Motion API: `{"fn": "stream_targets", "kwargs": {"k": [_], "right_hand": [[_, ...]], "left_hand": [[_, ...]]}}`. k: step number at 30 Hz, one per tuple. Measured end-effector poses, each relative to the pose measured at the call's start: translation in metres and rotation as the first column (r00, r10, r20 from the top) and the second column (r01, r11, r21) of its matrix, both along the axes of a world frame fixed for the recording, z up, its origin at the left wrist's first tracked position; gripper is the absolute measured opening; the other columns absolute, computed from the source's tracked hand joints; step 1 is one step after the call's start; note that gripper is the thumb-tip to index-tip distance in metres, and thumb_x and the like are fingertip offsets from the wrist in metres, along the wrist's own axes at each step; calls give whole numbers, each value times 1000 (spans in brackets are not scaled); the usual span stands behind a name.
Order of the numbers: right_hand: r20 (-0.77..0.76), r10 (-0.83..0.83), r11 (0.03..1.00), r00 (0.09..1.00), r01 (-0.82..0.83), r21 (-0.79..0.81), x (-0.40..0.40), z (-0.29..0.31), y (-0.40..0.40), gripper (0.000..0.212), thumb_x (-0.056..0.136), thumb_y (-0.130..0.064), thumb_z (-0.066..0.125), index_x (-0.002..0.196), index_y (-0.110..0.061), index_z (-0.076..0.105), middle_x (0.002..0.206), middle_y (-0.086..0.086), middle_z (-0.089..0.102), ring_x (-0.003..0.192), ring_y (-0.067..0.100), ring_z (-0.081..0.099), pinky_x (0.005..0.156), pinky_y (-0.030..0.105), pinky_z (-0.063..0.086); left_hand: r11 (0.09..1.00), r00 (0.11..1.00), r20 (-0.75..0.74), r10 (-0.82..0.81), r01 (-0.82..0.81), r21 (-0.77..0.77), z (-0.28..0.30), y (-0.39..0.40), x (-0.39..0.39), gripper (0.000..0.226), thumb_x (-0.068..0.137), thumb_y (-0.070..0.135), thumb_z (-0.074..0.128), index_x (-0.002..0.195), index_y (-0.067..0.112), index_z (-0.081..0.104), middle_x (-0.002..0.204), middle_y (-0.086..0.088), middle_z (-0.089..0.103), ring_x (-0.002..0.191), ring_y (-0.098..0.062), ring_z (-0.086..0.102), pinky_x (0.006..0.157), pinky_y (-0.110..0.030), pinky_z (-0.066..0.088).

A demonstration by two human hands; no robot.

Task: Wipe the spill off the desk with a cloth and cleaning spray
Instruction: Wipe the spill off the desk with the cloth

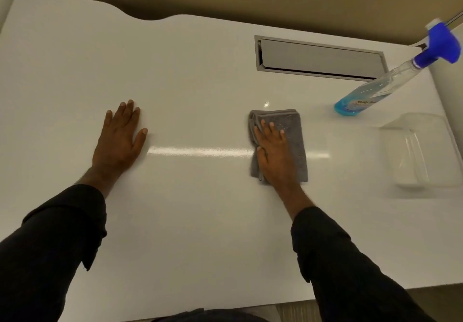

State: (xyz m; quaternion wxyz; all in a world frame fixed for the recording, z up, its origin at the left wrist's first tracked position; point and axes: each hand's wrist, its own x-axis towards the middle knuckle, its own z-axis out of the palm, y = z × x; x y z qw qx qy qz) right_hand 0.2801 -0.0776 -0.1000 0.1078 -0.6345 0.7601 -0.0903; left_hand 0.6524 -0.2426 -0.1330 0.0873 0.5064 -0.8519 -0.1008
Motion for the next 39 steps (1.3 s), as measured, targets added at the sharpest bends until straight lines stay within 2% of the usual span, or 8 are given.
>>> {"fn": "stream_targets", "kwargs": {"k": [7,12,14,22,25,29,34,39], "right_hand": [[113,418,908,901,-413,-69,158,-9,43,60,96,-31,51,155,-24,37,168,7,22,156,29,14,126,52,9],[-68,444,894,894,-447,-38,171,-14,12,88,88,-42,68,160,-26,19,170,1,15,157,23,6,125,52,7],[-100,408,912,907,-410,3,155,-15,-5,103,77,-44,78,160,-28,19,169,-1,17,157,23,8,125,53,5],[-40,-81,997,996,81,-3,1,0,-12,105,69,-26,80,159,-28,26,168,1,22,155,31,20,121,63,17],[-159,-367,928,917,372,-1,-59,0,21,74,94,-25,52,160,-30,17,169,3,20,154,31,23,119,64,21],[-141,-696,711,704,703,-1,-89,-8,65,60,107,-27,33,162,-20,10,169,10,14,155,33,15,121,63,17],[-188,-659,737,728,675,34,-75,-4,35,59,108,-26,33,161,-19,8,170,10,13,155,36,15,122,64,14],[-175,-478,869,861,492,47,-33,-1,-17,57,108,-24,32,161,-17,14,168,13,17,156,35,14,122,62,15]], "left_hand": [[1000,1000,-2,8,-8,5,3,1,-3,62,99,44,22,151,10,22,162,-8,17,150,-19,8,122,-39,2],[1000,1000,-28,10,-10,17,4,1,-4,63,99,45,21,152,11,21,162,-6,16,150,-17,7,122,-38,1],[1000,999,-32,11,-10,19,4,2,-4,62,99,45,21,152,12,20,162,-4,15,150,-16,6,122,-37,0],[999,1000,-15,12,-11,35,5,2,-3,63,99,46,18,152,13,20,163,1,11,150,-15,4,122,-35,-2],[1000,1000,-10,5,-5,28,6,3,-4,64,99,45,17,152,10,21,162,-4,13,150,-17,5,122,-35,-2],[1000,1000,-12,12,-12,17,7,3,-4,64,100,46,15,152,9,22,162,-7,15,150,-18,7,122,-40,2],[1000,1000,2,14,-14,20,5,1,-4,64,100,48,13,152,11,21,162,-5,15,150,-17,6,122,-37,-1],[1000,1000,11,19,-19,15,1,-1,-2,63,101,49,14,152,12,21,163,-4,15,150,-16,6,122,-36,-2]]}}
